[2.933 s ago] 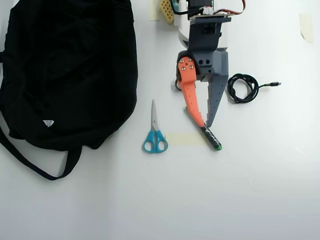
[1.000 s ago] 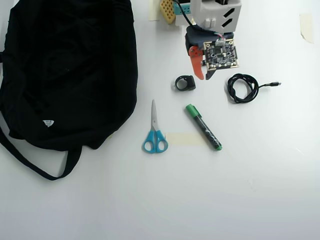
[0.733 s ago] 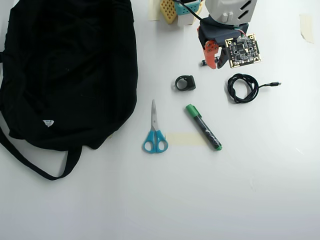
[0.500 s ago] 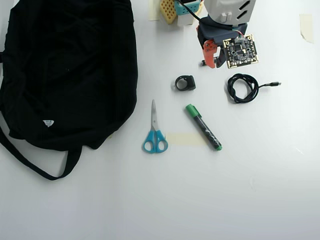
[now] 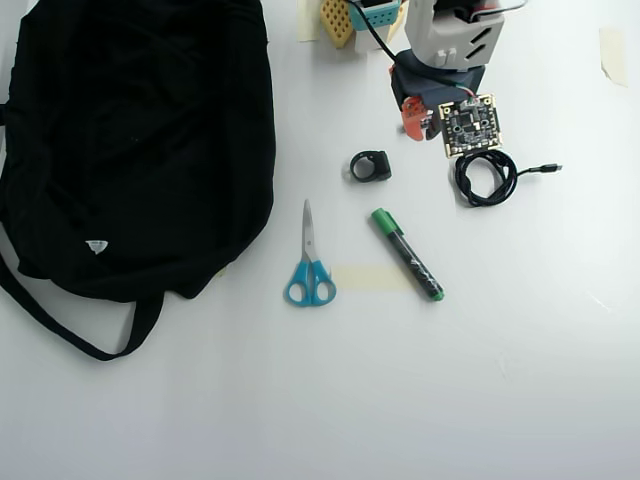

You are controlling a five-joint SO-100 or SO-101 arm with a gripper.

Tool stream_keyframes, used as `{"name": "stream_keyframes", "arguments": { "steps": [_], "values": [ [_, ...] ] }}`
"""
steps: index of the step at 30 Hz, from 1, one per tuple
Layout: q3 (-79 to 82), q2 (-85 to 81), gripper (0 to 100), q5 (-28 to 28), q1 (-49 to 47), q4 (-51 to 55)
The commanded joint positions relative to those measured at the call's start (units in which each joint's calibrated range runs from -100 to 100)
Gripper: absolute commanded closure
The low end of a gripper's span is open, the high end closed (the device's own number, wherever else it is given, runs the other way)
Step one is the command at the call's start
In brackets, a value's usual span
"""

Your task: Put the green marker into the black bag

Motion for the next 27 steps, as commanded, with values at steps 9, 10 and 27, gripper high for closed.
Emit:
{"name": "stream_keyframes", "arguments": {
  "steps": [9,10,27],
  "values": [
    [0.1,-1.2,85,0.3,1.9,-3.9],
    [0.1,-1.2,81,0.3,1.9,-4.6],
    [0.1,1.1,73,1.2,1.2,-7.3]
  ]
}}
